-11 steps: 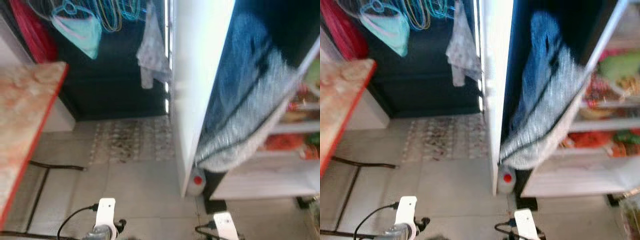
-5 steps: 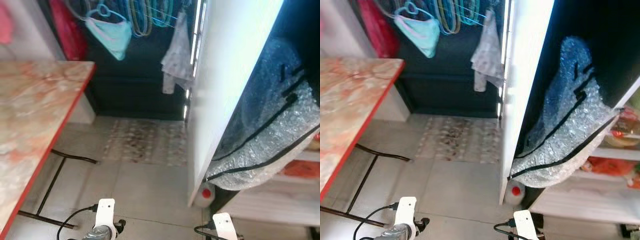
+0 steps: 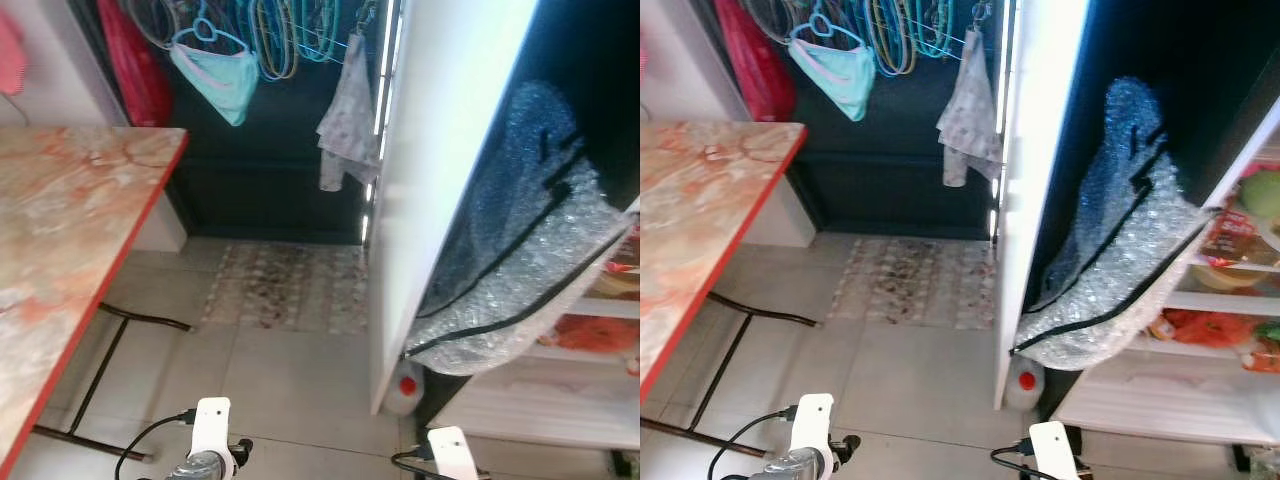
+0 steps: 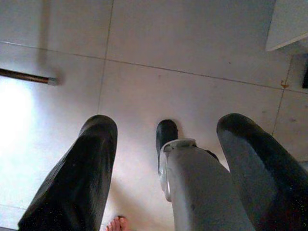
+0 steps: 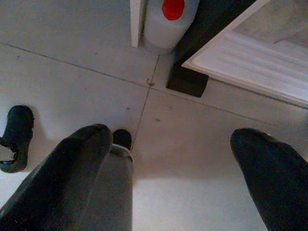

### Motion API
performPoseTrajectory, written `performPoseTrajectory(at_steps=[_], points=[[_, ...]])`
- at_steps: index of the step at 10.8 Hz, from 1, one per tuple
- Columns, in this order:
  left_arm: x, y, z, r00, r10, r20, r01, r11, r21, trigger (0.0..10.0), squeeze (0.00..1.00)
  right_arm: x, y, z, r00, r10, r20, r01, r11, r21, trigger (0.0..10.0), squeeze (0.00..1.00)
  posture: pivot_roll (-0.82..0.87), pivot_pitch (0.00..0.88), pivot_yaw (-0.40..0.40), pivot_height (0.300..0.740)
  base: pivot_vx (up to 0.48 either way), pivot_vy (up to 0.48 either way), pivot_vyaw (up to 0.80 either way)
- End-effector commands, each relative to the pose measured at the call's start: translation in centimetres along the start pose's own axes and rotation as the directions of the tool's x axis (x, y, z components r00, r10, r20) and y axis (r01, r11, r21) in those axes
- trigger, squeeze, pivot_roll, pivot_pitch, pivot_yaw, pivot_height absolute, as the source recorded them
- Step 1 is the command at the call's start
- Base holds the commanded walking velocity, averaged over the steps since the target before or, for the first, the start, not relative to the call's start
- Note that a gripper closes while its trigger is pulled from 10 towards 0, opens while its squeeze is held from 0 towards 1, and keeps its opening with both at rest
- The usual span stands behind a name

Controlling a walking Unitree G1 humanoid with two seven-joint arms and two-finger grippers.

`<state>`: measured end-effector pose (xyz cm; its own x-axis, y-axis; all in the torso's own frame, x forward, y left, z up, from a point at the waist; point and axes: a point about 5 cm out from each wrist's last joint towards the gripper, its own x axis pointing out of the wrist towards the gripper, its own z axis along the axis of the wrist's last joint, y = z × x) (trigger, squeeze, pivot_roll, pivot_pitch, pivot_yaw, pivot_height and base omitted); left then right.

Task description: Restocking fridge

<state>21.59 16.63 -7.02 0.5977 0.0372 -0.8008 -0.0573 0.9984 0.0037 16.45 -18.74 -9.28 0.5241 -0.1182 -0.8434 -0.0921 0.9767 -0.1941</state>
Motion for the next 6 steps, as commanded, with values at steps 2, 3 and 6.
performPoseTrajectory(at_steps=[2,3,6], points=[[-0.07,0.51,-0.65,0.999,0.02,-0.027,-0.019,0.999,0.03,10.0,0.0,-0.11,0.51,-0.68,1.0,0.01,-0.027,-0.009,1.0,0.02,10.0,0.0,0.1,0.091,0.049,0.74,0.0,0.0,-0.6],[-0.07,0.55,-0.62,0.999,0.021,-0.026,-0.02,0.999,0.029,10.0,0.0,-0.11,0.54,-0.67,1.0,0.011,-0.027,-0.011,1.0,0.023,10.0,0.0,0.11,0.092,0.051,0.74,0.0,0.0,-0.79],[-0.07,0.62,-0.62,0.999,0.022,-0.027,-0.021,0.999,0.033,10.0,0.0,-0.11,0.6,-0.65,1.0,0.012,-0.027,-0.012,1.0,0.022,10.0,0.0,0.11,0.092,0.055,0.74,0.0,0.286,-0.79]])
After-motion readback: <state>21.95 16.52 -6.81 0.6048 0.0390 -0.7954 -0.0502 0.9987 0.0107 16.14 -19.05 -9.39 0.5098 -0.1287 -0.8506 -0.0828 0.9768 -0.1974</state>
